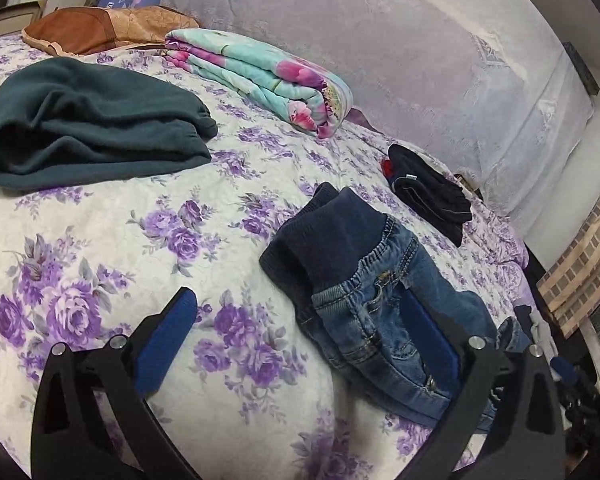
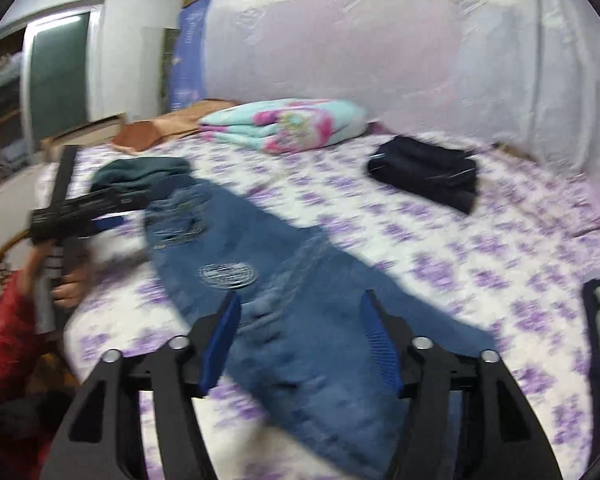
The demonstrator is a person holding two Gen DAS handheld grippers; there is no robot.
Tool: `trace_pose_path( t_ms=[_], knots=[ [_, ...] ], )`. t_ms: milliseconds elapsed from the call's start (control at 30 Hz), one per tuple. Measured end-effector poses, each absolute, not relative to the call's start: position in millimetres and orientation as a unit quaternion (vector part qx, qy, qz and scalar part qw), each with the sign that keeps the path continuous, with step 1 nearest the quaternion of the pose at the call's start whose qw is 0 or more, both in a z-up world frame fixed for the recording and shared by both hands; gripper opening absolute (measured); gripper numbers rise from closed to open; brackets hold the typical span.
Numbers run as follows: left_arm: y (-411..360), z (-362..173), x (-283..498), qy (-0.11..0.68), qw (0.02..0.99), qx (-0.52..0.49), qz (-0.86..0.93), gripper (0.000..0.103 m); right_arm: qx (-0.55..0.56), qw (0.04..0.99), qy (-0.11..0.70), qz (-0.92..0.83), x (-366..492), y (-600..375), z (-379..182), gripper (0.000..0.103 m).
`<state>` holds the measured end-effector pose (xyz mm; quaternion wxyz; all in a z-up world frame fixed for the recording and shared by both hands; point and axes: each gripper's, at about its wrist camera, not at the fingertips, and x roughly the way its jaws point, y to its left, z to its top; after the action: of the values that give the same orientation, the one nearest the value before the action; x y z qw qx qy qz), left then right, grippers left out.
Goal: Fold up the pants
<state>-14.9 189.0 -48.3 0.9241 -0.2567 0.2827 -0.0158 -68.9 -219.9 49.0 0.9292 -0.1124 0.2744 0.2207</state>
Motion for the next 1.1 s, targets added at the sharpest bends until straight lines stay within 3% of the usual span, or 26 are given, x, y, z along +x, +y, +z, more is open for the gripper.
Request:
trace_pose_path(
  t_ms=[100,200,367,433,633,800,933,1100],
  knots=[
    [187,-48,-14,0.286,0.925,-0.250,-0.011,0.098,-0.138,0.928,0.289,0.189,-54,-218,33,0.075],
    [186,-49,-15,0.286,0.925,-0.249,-0.009,0.098,-0.147,0.903,0.358,0.189,-31,-215,-9,0.086],
    [187,-48,-14,0.285,0.925,-0.250,-0.011,0.098,-0.087,0.901,0.365,0.219,-24,-232,-7,0.089],
    [186,-48,-14,0.284,0.925,-0.251,-0.011,0.098,-0.077,0.902,0.359,0.227,-27,-234,-6,0.099],
    [186,-48,-15,0.286,0.925,-0.249,-0.008,0.098,-0.006,0.936,0.288,0.201,-58,-271,14,0.099],
    [183,-48,-14,0.288,0.926,-0.242,0.000,0.098,0.031,0.939,0.308,0.149,-44,-311,21,0.099],
    [181,-48,-13,0.292,0.927,-0.235,0.008,0.098,0.081,0.911,0.363,0.175,-20,-324,-13,0.100],
    [176,-48,-11,0.298,0.929,-0.219,0.019,0.098,0.110,0.930,0.317,0.152,-41,-340,1,0.100]
  ],
)
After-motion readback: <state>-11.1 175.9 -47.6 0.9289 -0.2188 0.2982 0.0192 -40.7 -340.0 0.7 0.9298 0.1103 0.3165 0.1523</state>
